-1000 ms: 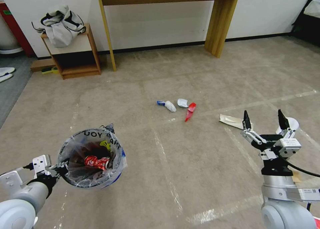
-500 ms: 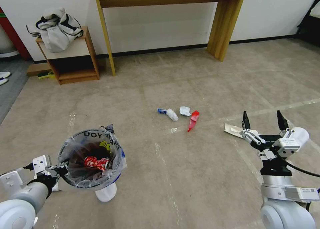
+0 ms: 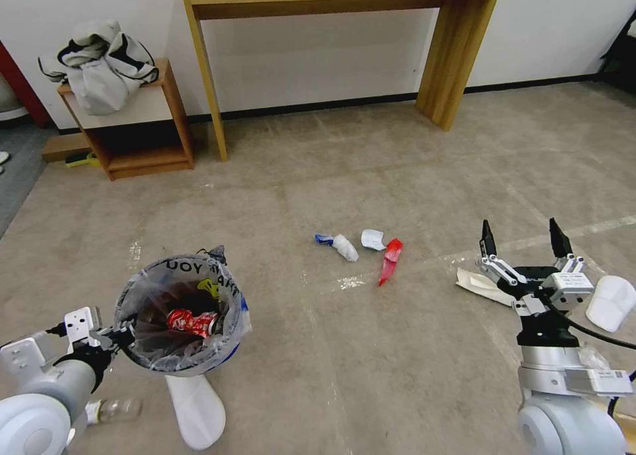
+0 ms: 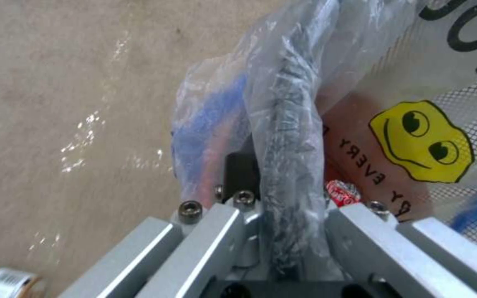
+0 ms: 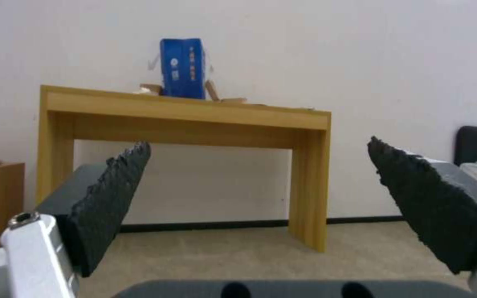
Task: Pick up the trash bin and place the garbage on the floor into it.
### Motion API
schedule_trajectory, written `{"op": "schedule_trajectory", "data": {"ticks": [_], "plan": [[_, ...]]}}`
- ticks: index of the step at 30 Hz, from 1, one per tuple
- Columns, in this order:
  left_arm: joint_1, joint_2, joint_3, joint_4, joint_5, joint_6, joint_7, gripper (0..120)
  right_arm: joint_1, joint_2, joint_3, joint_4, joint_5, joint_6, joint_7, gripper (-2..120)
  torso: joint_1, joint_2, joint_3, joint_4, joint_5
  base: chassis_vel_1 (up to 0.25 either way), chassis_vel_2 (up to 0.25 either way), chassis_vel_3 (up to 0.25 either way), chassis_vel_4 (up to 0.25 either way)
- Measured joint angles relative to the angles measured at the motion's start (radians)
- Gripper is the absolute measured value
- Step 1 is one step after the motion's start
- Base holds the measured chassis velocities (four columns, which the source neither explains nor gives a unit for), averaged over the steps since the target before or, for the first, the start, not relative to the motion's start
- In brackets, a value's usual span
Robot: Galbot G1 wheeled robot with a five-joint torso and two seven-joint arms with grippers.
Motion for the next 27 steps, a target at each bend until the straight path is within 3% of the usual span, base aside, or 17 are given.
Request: {"op": "schedule_trajectory", "data": {"ticks": [12,27], "plan": [[-0.01,-0.003,0.003,0.011,-0.001,0.0,-0.001,1,0.027,-0.001,-0.012,-0.026,-0.007,0.007,-0.003,100,0.0,0.0,0.0,0.0,0.0002,-0.117,0.112,0.12,-0.126],[-0.018,-0.004,-0.004,0.016,-0.004,-0.001,-0.003,1,0.04,-0.013,-0.004,-0.029,0.005,0.008,-0.006,100,0.0,0.0,0.0,0.0,0.0001,0.0,0.0,0.0,0.0]]}}
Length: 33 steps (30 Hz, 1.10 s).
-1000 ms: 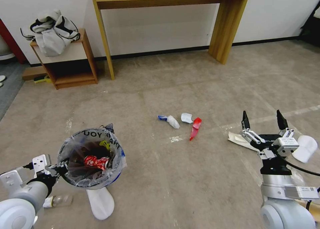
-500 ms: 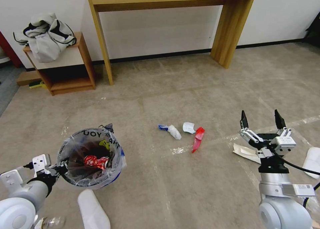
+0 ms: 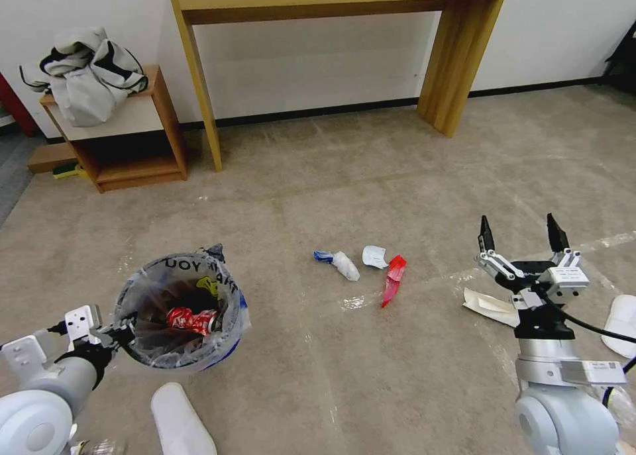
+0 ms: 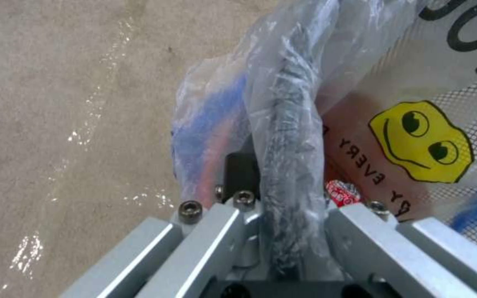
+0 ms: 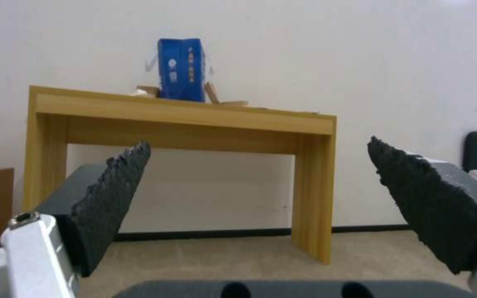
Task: Pick up the trash bin and place the garbage on the floor into it.
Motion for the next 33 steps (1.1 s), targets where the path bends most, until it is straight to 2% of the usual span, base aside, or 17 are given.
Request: {"op": "schedule_trajectory", "data": {"ticks": [26,33], "plan": [[0.001,-0.015,-0.001,-0.005,0.003,-0.002,0.002,1,-0.006,-0.012,0.02,0.008,0.017,-0.005,-0.006,100,0.0,0.0,0.0,0.0,0.0,0.0,0.0,0.0,0.0],[0.004,-0.014,-0.003,-0.008,0.003,-0.003,0.002,1,-0.012,-0.007,0.019,0.01,0.015,-0.003,-0.007,100,0.0,0.0,0.0,-0.0001,0.0,-0.103,0.109,0.116,-0.113]]}}
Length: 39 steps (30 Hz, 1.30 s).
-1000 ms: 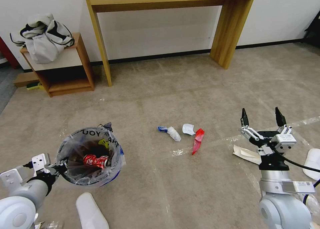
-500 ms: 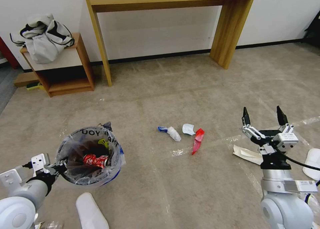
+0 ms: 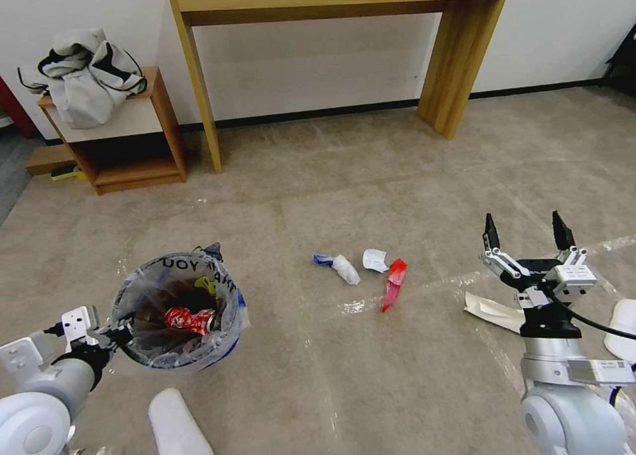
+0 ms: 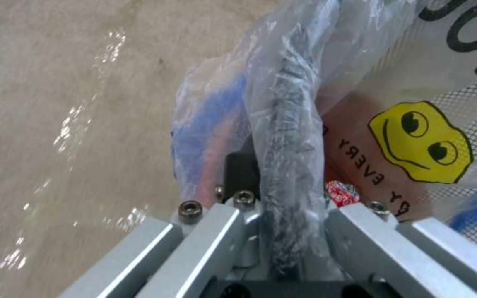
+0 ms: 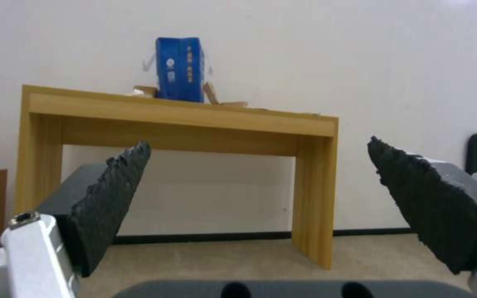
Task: Pick up the trash bin and place the garbage on the floor into it.
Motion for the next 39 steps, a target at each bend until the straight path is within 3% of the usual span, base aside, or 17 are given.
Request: {"op": "schedule_trajectory", "data": {"ticks": [23,39], "plan": [[0.009,0.001,-0.004,-0.001,0.003,-0.005,0.002,1,-0.003,0.003,-0.005,-0.005,-0.012,0.011,0.001,100,0.0,0.0,0.0,0.0,-0.0001,-0.16,0.167,0.16,-0.164],[0.001,-0.003,-0.002,0.011,0.007,-0.007,0.004,1,0.017,-0.003,-0.009,-0.034,-0.022,0.03,-0.01,100,0.0,0.0,0.0,0.0001,0.0,-0.03,0.027,0.037,-0.028]]}}
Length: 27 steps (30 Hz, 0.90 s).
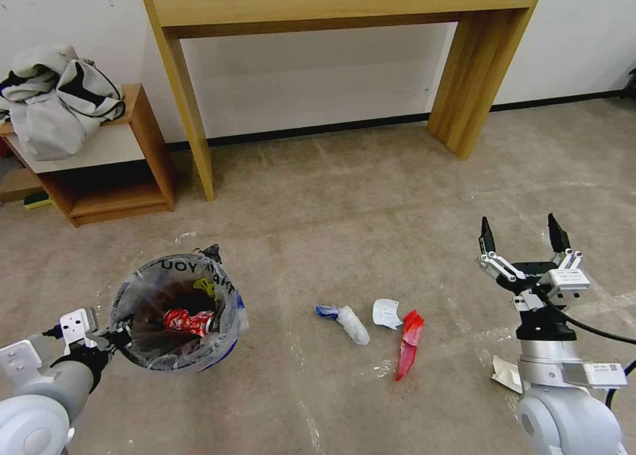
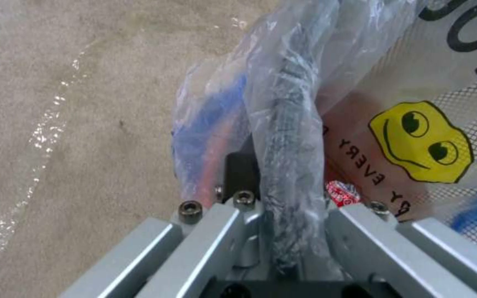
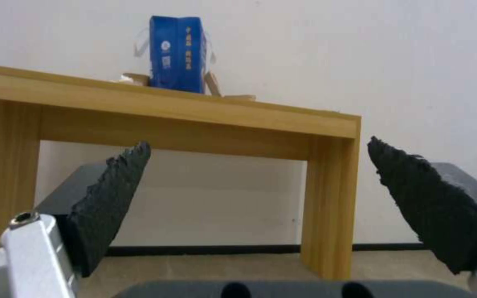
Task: Pick up the trash bin and place the garbage on the floor into it.
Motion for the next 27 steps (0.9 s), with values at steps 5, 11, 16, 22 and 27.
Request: {"op": "schedule_trajectory", "data": {"ticks": [5,11,16,22,27], "plan": [[-0.006,0.0,0.0,0.009,0.0,0.0,0.0,1,0.014,-0.007,-0.006,-0.01,0.006,-0.001,0.0,100,0.0,0.0,0.0,0.0,0.0,0.0,0.0,0.0,0.0],[-0.013,-0.005,0.0,0.017,0.0,-0.001,0.0,1,0.022,-0.01,-0.013,-0.02,0.006,-0.001,-0.001,100,0.0,0.0,0.0,0.0,0.0,0.0,0.0,0.0,0.0],[-0.017,-0.013,0.006,0.023,0.007,-0.001,0.0,1,0.052,-0.034,-0.03,-0.022,0.015,-0.031,0.013,100,0.0,0.0,0.0,-0.0001,0.0,0.0,0.0,0.0,0.0],[-0.014,-0.019,0.007,0.025,0.012,-0.001,-0.001,1,0.106,-0.075,-0.095,-0.027,0.037,-0.166,0.124,100,0.0,0.0,0.0,0.0,0.0,0.0,0.0,0.0,0.0],[-0.016,-0.03,0.012,0.025,0.017,-0.001,-0.002,1,0.141,-0.146,-0.159,-0.023,0.165,-0.388,0.25,100,0.0,0.0,0.0,0.0,0.0,0.0,0.0,0.0,0.0]]}}
